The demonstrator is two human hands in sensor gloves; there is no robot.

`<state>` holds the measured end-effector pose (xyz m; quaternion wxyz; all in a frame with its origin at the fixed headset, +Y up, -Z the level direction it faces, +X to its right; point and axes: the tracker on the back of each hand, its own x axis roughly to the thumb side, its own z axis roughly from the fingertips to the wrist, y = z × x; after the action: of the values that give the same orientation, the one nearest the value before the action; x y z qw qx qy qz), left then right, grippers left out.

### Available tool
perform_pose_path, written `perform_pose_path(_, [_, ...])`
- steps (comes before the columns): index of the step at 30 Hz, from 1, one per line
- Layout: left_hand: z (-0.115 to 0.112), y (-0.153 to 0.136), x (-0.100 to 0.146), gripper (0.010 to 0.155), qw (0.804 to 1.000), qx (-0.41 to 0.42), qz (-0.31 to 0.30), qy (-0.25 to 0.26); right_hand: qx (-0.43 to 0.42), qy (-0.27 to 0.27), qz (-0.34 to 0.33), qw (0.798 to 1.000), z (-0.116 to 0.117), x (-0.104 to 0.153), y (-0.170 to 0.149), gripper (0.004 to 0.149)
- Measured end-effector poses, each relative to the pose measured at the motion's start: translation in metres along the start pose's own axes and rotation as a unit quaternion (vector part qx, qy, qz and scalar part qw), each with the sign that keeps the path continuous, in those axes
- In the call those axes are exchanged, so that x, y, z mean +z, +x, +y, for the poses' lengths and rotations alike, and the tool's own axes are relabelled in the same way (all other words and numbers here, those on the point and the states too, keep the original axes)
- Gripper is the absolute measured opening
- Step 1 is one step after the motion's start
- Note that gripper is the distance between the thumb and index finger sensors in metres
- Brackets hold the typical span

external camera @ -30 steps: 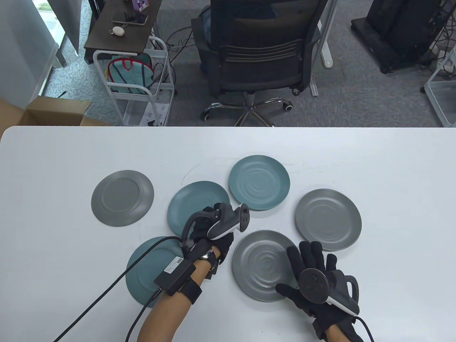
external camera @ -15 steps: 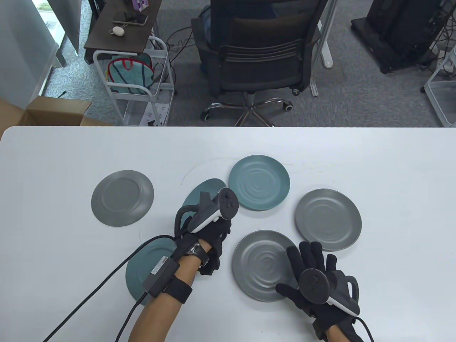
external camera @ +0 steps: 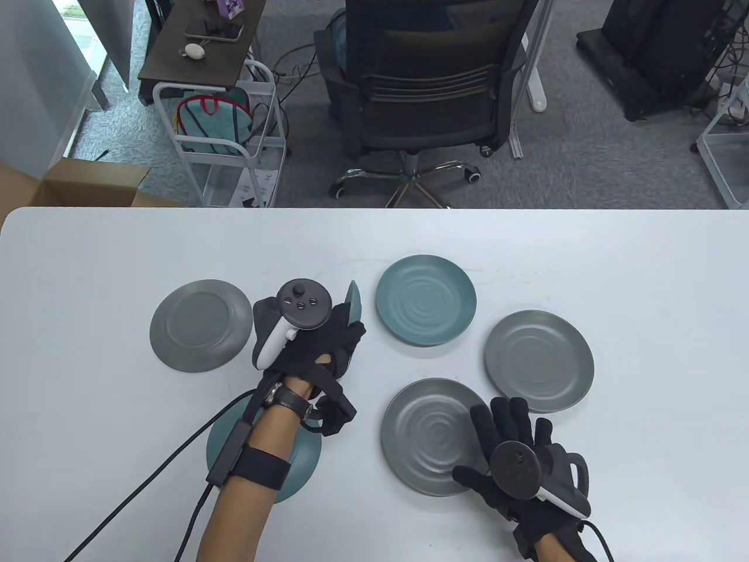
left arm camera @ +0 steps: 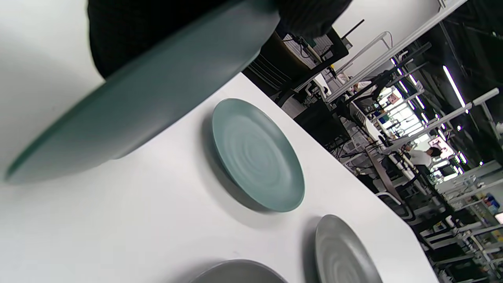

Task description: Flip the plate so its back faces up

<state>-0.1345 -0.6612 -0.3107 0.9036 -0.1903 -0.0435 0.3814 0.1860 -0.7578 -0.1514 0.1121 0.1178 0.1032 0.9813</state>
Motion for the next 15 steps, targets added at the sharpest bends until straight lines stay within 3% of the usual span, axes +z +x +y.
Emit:
perform_pose_path(10, [0.032,-0.040,-0.001,0.060,0.992,0.124,0.029,0.021,0.001,0.006,0.001,1.000,0.000,-0.001,0.001,0.093])
perform_pose_path(15, [0.046,-0.059,-0.002,0.060,0.988,0.136,0.063,0.043,0.002,0.006,0.002,1.000,0.000,-0.001,0.001,0.093])
